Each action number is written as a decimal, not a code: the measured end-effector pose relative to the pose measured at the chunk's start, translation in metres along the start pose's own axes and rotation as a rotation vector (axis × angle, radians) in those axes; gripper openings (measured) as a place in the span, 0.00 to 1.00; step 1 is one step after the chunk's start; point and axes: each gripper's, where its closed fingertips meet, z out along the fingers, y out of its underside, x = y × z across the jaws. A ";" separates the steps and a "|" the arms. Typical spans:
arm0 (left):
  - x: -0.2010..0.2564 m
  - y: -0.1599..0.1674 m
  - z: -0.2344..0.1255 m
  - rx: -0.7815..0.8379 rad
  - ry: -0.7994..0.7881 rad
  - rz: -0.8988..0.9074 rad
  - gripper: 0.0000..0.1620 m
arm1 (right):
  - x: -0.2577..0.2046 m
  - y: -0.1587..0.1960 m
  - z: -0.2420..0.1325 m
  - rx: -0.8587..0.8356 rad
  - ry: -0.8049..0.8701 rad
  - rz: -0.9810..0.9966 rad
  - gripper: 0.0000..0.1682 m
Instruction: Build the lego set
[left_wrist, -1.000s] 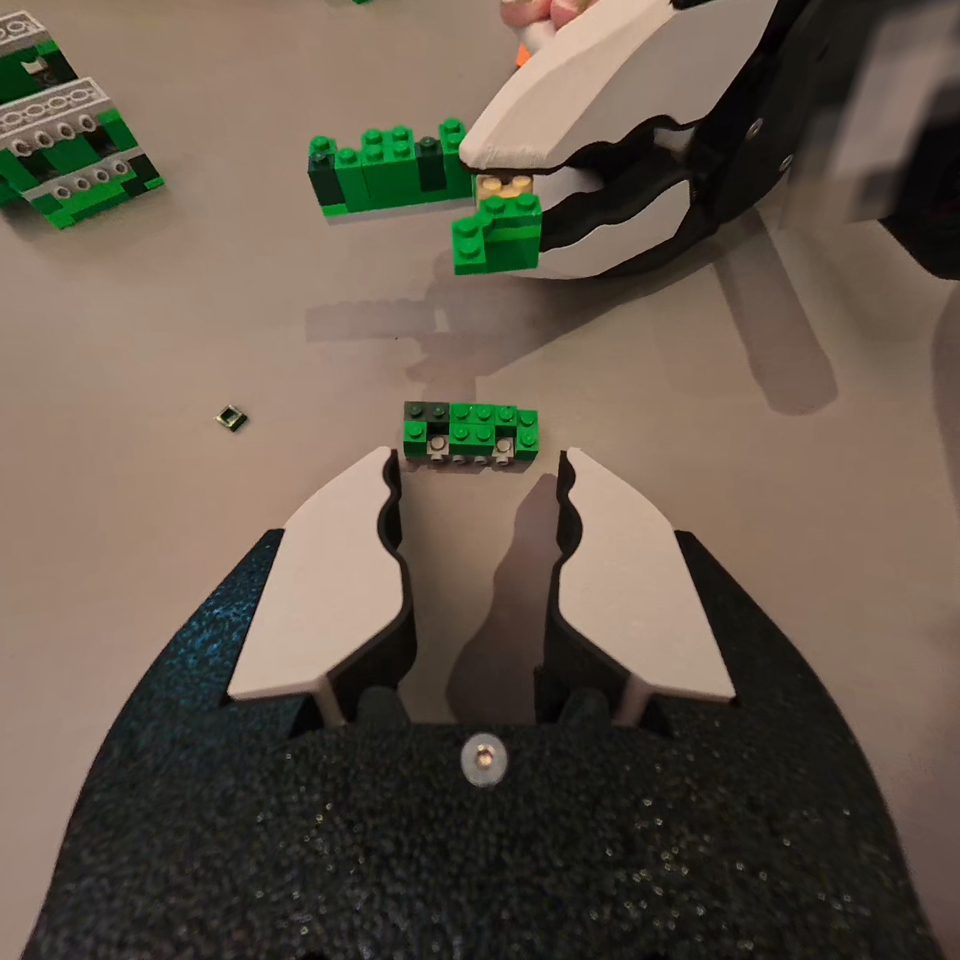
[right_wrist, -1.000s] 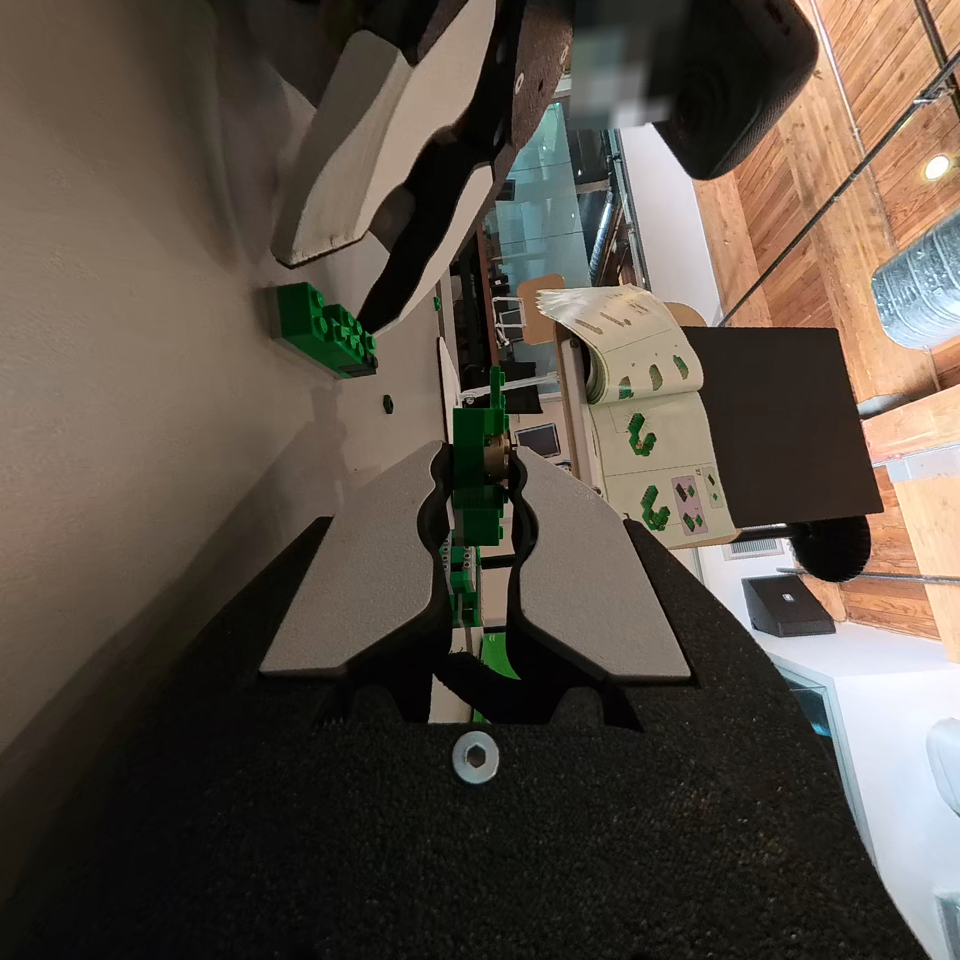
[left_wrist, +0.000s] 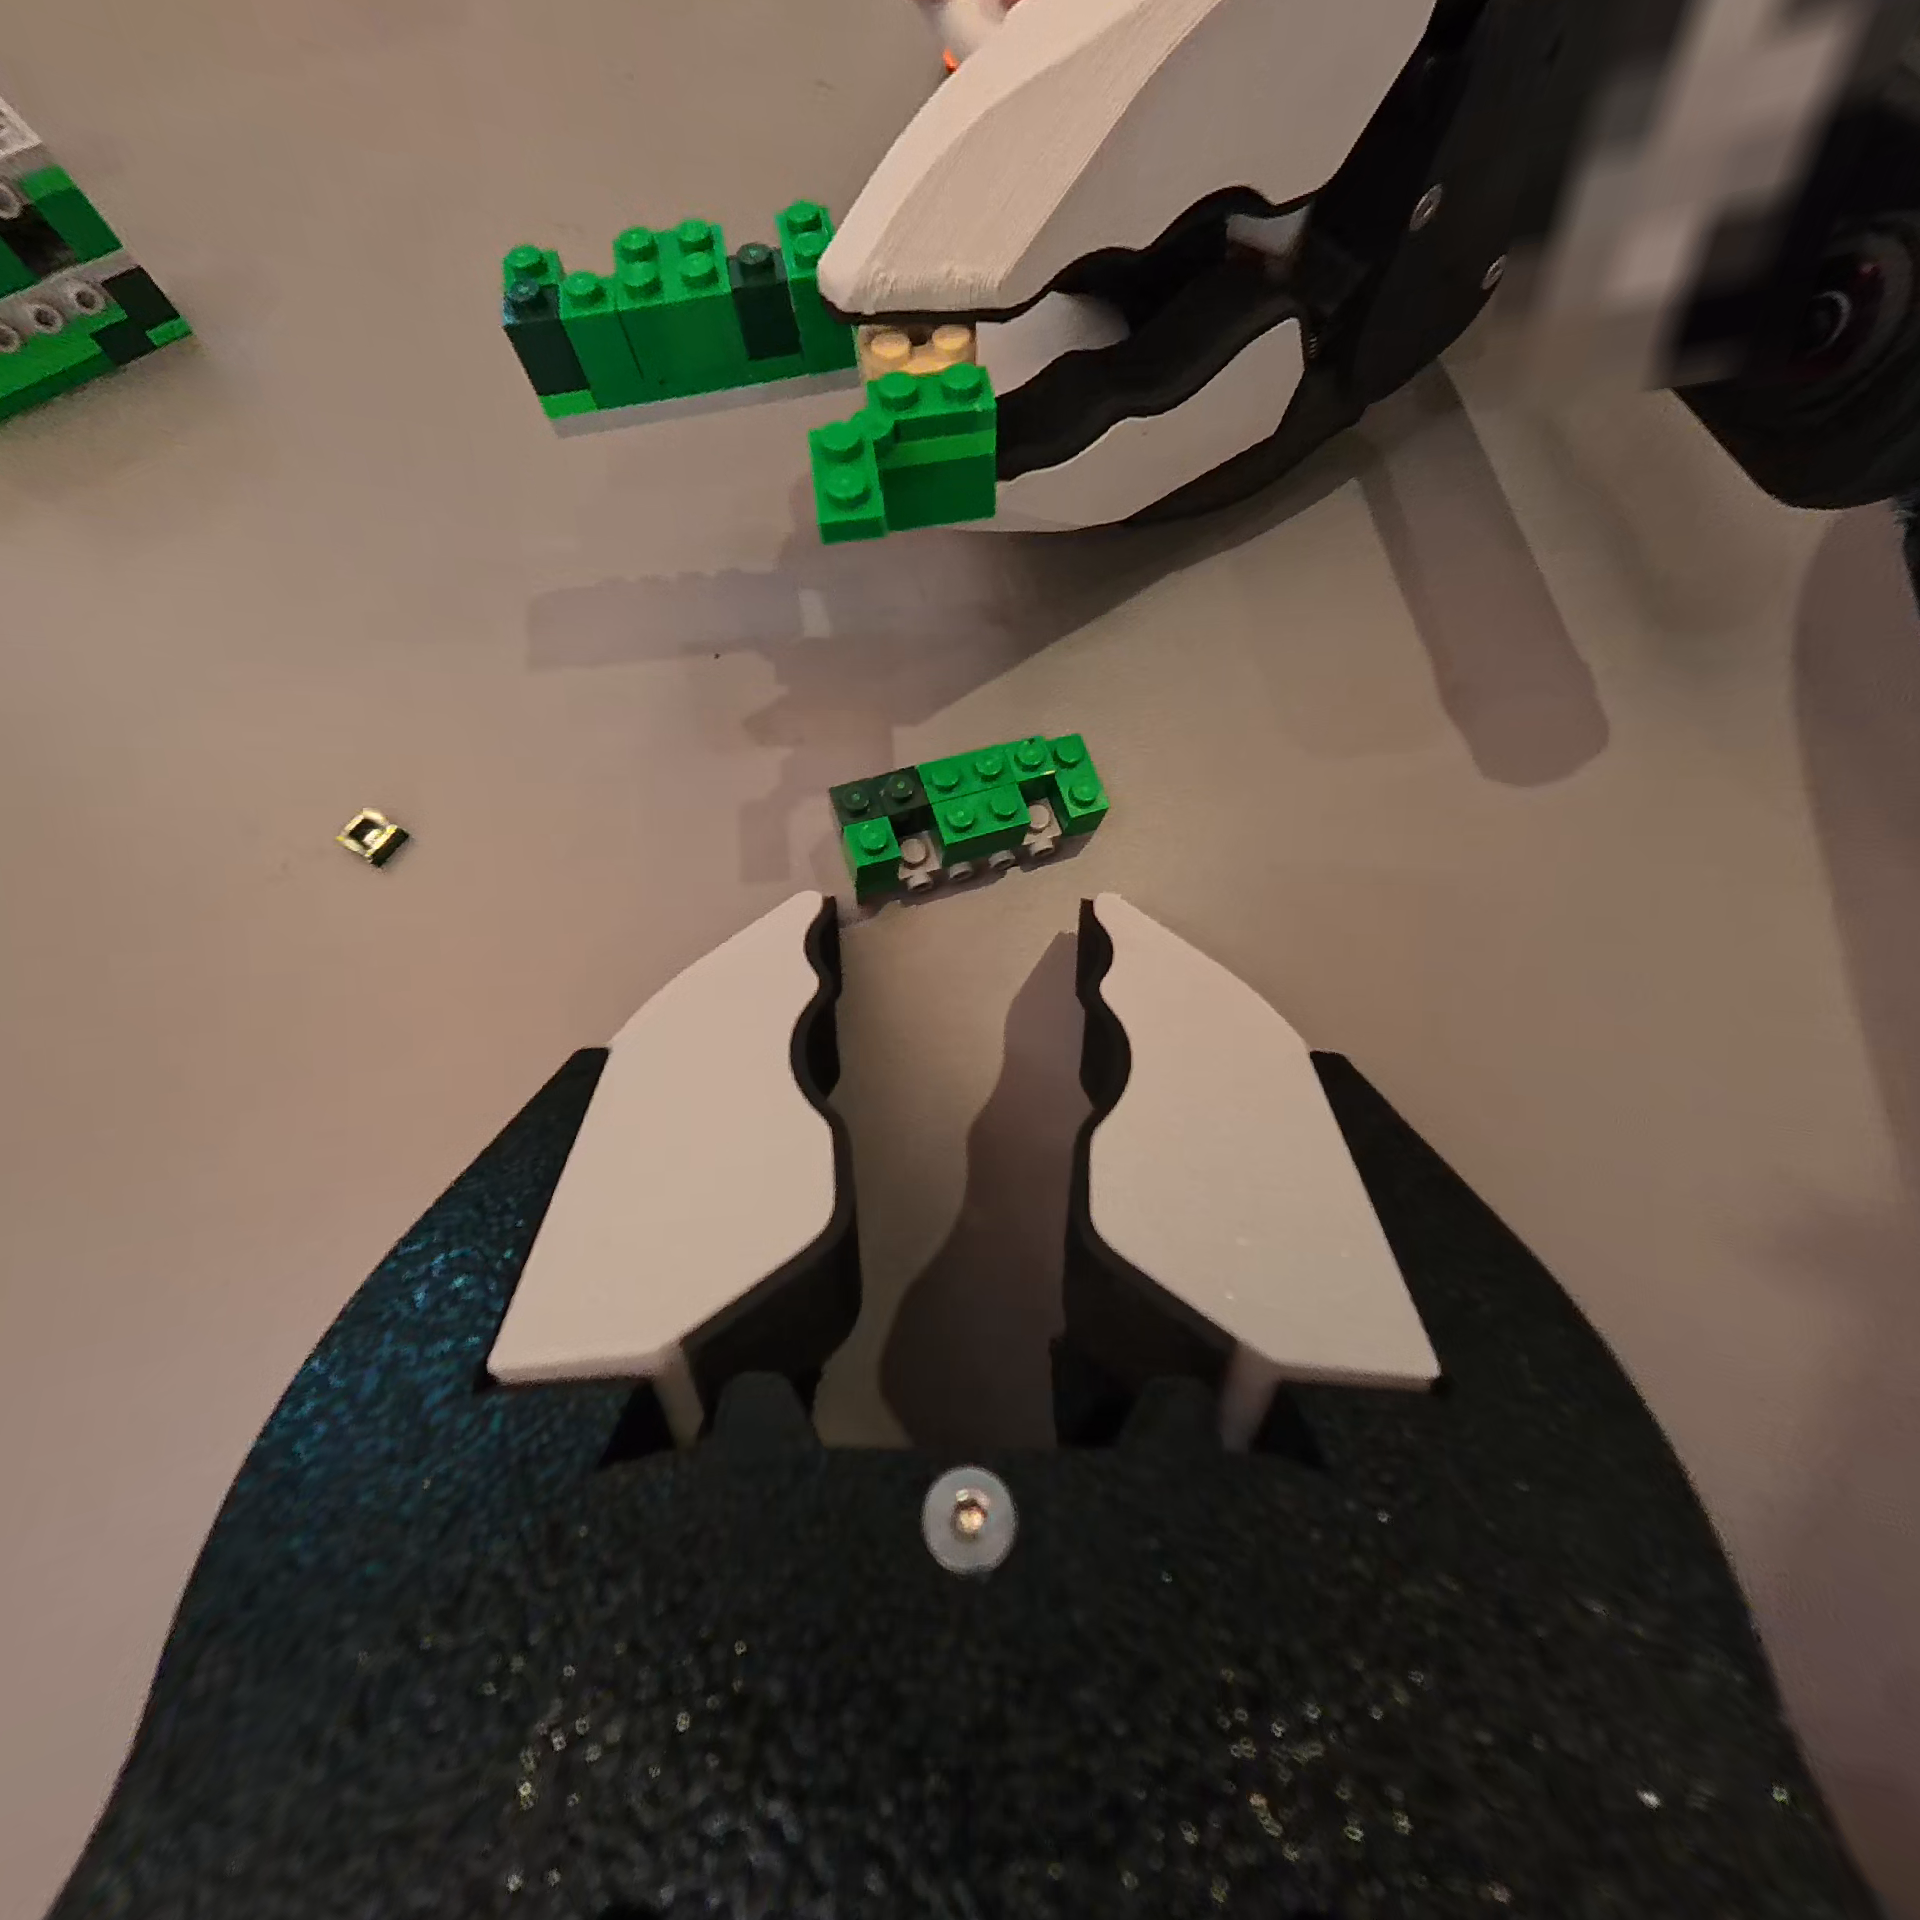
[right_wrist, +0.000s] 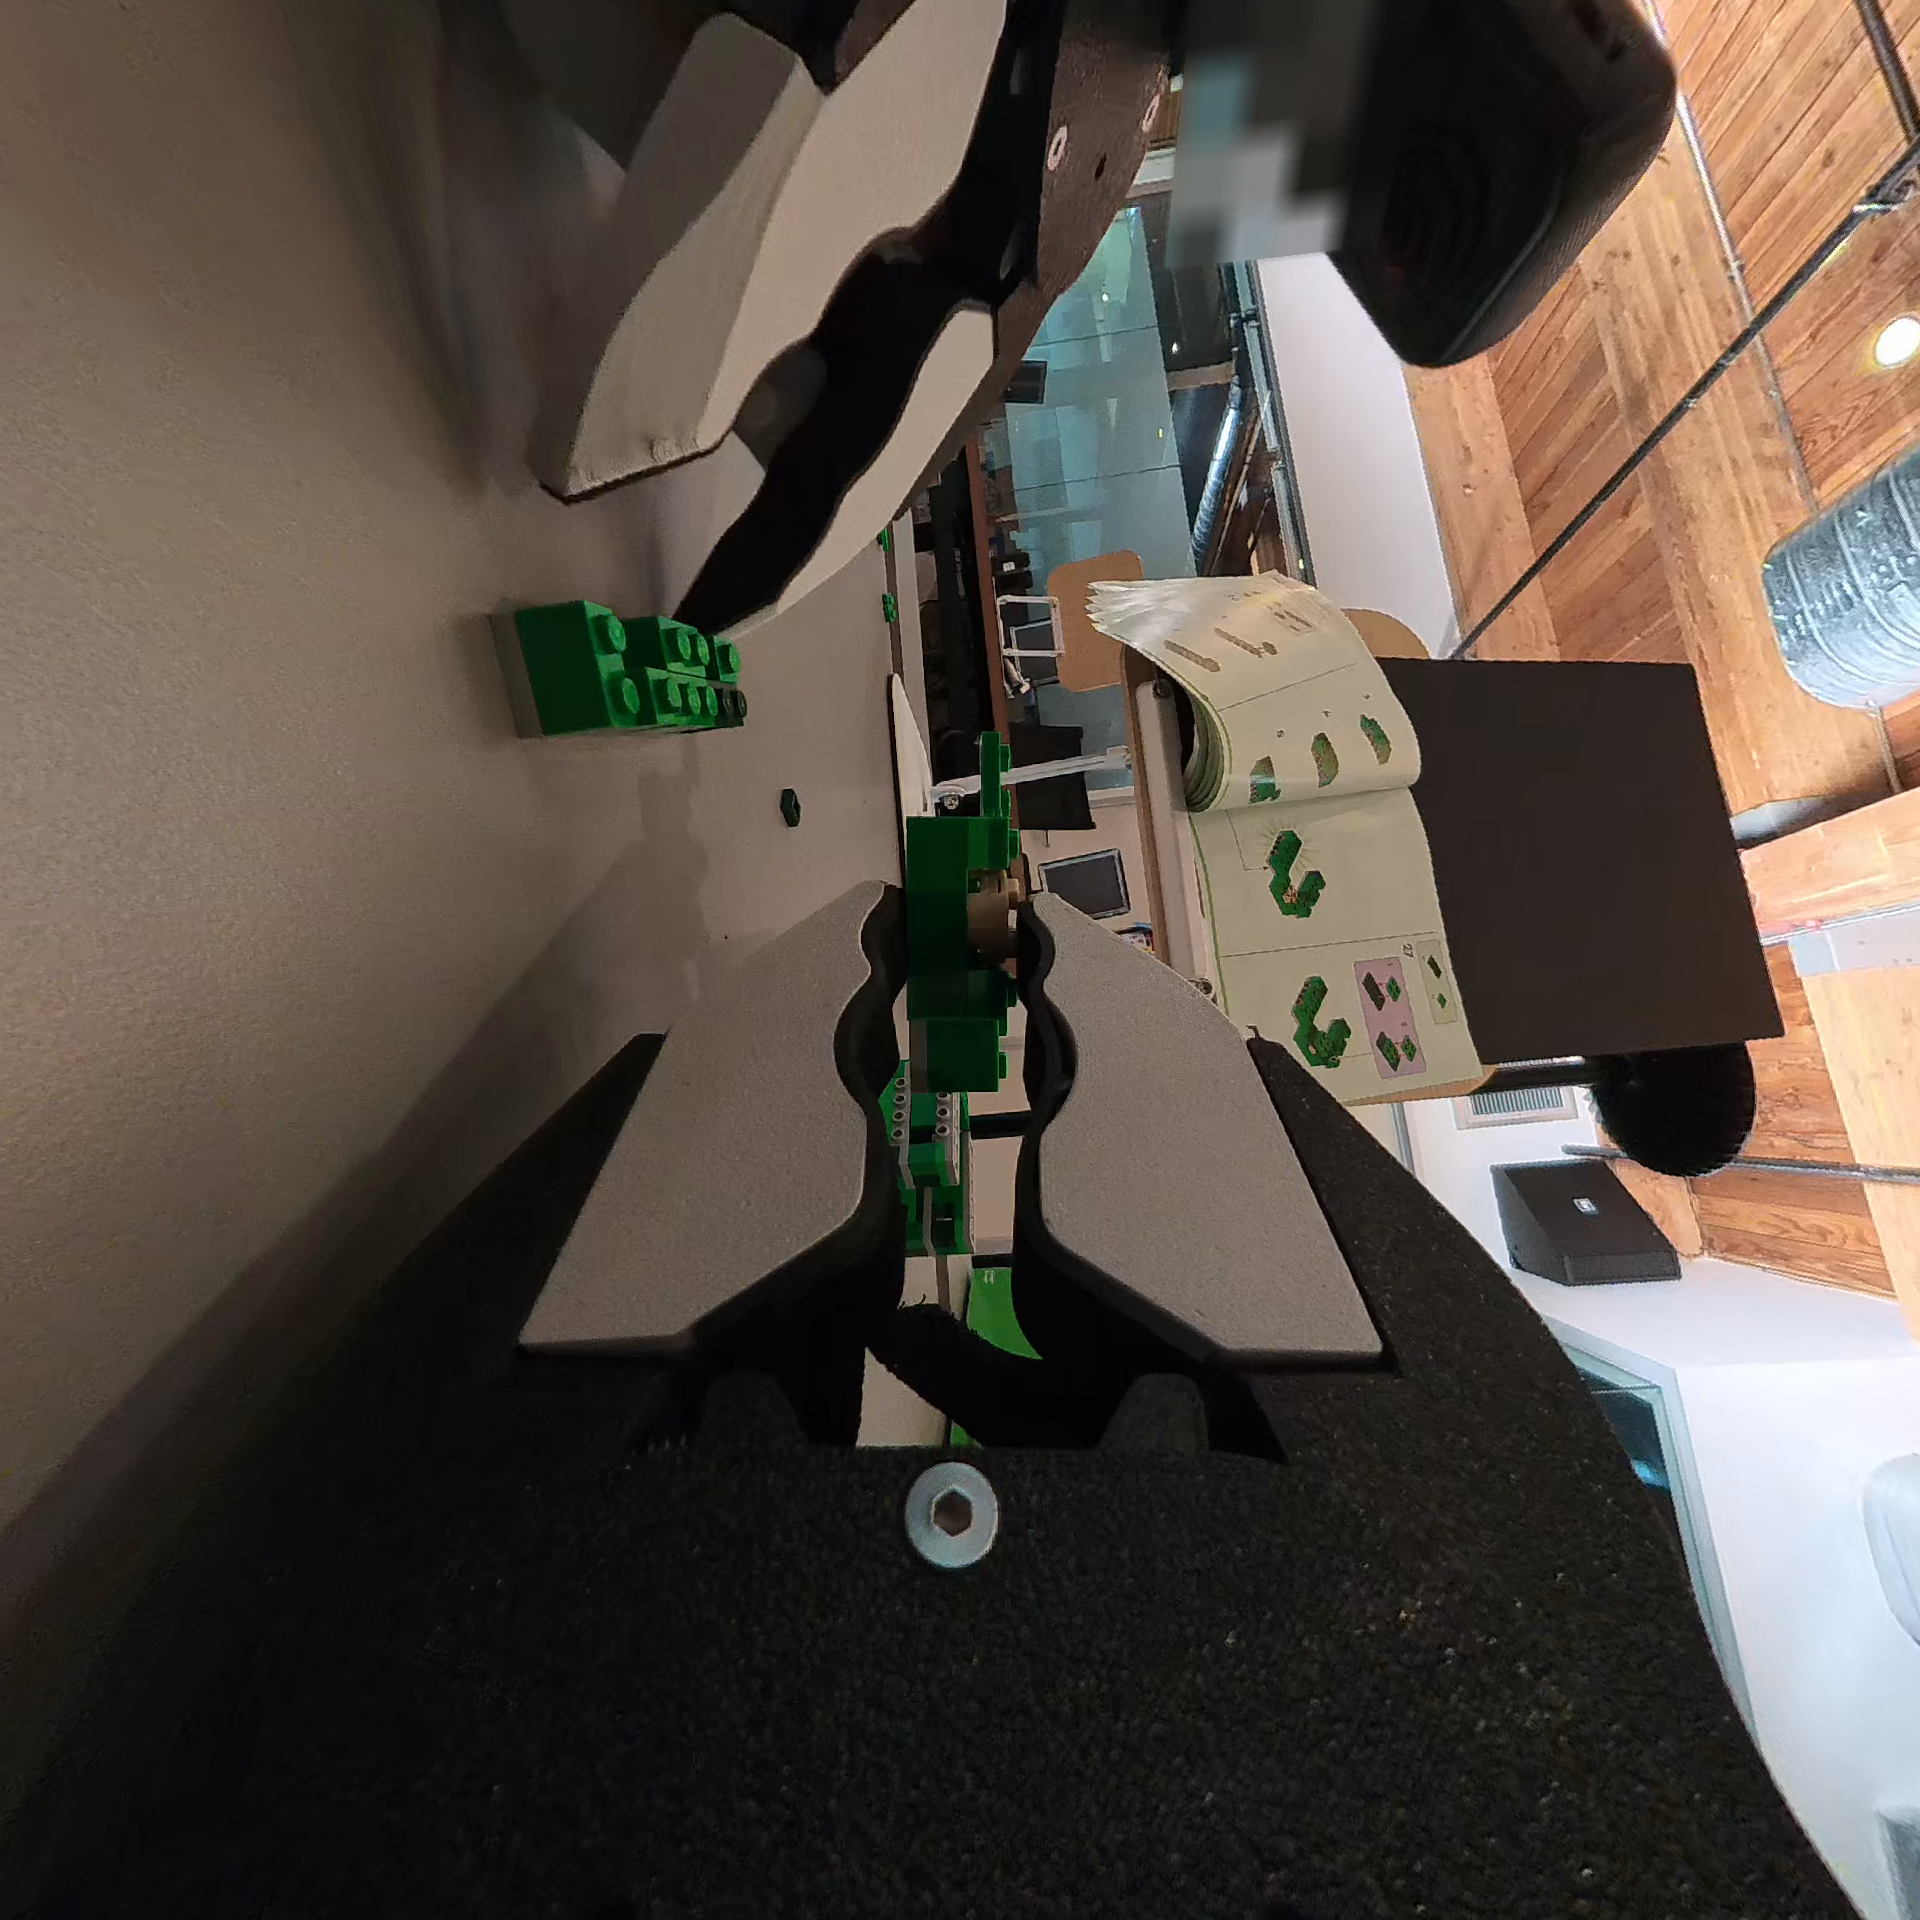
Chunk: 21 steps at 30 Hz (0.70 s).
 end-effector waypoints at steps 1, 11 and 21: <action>-0.001 0.000 -0.001 0.004 -0.006 0.001 0.27 | 0.000 0.000 0.000 0.000 0.000 0.000 0.11; -0.014 -0.007 -0.003 0.041 -0.116 0.029 0.40 | 0.000 0.000 0.000 0.000 -0.002 0.000 0.12; 0.000 -0.004 0.007 -0.004 -0.049 0.062 0.34 | -0.001 0.001 -0.001 0.000 -0.006 -0.004 0.11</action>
